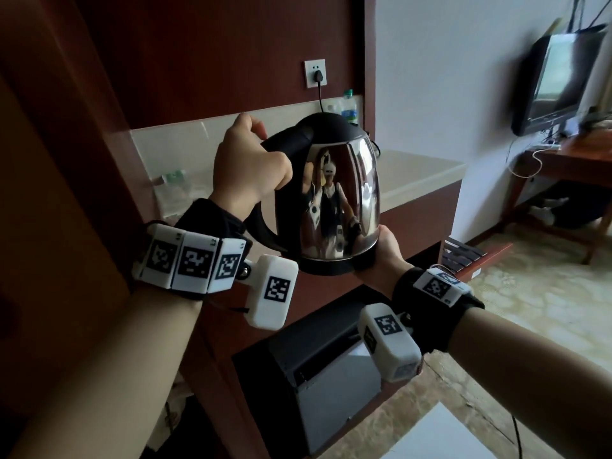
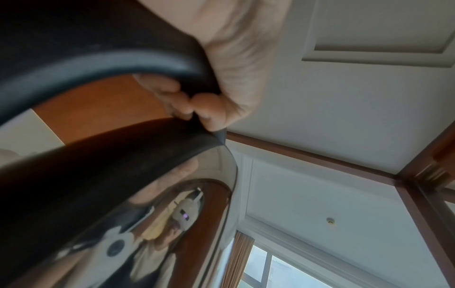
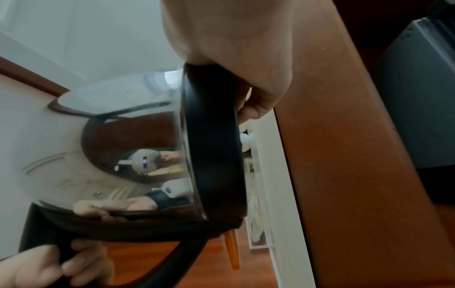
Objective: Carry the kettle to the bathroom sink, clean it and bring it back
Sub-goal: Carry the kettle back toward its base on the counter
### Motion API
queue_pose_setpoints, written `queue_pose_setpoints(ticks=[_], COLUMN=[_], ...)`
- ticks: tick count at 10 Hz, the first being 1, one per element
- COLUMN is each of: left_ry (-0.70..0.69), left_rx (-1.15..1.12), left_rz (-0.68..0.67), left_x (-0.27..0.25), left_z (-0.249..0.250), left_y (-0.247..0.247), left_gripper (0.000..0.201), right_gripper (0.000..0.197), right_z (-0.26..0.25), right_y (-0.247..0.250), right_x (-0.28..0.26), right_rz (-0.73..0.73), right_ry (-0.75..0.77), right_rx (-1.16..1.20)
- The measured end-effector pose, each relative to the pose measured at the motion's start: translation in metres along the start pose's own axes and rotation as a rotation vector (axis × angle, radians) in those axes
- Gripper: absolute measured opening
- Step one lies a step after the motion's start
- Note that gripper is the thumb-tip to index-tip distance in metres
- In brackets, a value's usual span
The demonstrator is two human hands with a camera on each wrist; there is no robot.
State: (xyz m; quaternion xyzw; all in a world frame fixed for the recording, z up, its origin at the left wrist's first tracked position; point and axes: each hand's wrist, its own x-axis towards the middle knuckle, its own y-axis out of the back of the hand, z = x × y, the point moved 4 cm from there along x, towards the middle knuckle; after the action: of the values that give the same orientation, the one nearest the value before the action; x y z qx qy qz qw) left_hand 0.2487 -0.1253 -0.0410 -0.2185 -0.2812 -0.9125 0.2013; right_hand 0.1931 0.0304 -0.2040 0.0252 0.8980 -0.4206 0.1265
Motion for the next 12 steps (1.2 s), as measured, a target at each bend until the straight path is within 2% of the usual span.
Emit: queue_pose_setpoints(ticks=[2,3,4,5,6,7,8,9,10,11,12], left_ry=[0.008,0.01,0.03,0.066,0.107,0.138,0.149,0.172,0.176,0.164,0.173], left_rx=[-0.067,-0.092,-0.11,-0.149,-0.152,-0.166,-0.15,-0.137,-0.091,-0.024,0.01], left_rz=[0.027,0.046,0.065,0.09,0.104,0.13,0.155,0.2,0.233,0.238,0.256], left_x=[0.066,0.104,0.138,0.166,0.183,0.201,0.213,0.22,0.223,0.222,0.223], left_z=[-0.017,-0.027,-0.038,-0.047,-0.051,-0.053,-0.054,-0.052,-0.05,-0.046,-0.044], left_y=[-0.055,-0.077,-0.098,-0.119,-0.137,-0.154,-0.169,-0.178,-0.188,-0.195,-0.198], left_gripper=[0.057,0.062,0.061,0.055,0.054,0.052,0.052,0.049,0.048,0.048,0.048], right_gripper=[0.053,0.045,0.031,0.037,0.035,0.021,0.019,0.022,0.012,0.026,0.01], right_z=[-0.035,-0.055,-0.077,-0.098,-0.11,-0.124,-0.14,-0.154,-0.154,-0.147,-0.148], right_y=[0.0,-0.004,-0.017,-0.031,-0.036,-0.034,-0.035,-0.036,-0.039,-0.039,-0.041], right_x=[0.076,0.141,0.172,0.196,0.221,0.25,0.271,0.286,0.292,0.301,0.303], right_rz=[0.027,0.022,0.004,-0.032,0.017,0.01,-0.022,0.005,-0.038,-0.089,-0.131], right_ry=[0.035,0.007,0.049,0.026,0.019,0.072,0.137,0.132,0.116,0.116,0.133], right_rx=[-0.171,-0.185,-0.199,-0.154,-0.092,-0.42,-0.697,-0.769,-0.794,-0.801,-0.831])
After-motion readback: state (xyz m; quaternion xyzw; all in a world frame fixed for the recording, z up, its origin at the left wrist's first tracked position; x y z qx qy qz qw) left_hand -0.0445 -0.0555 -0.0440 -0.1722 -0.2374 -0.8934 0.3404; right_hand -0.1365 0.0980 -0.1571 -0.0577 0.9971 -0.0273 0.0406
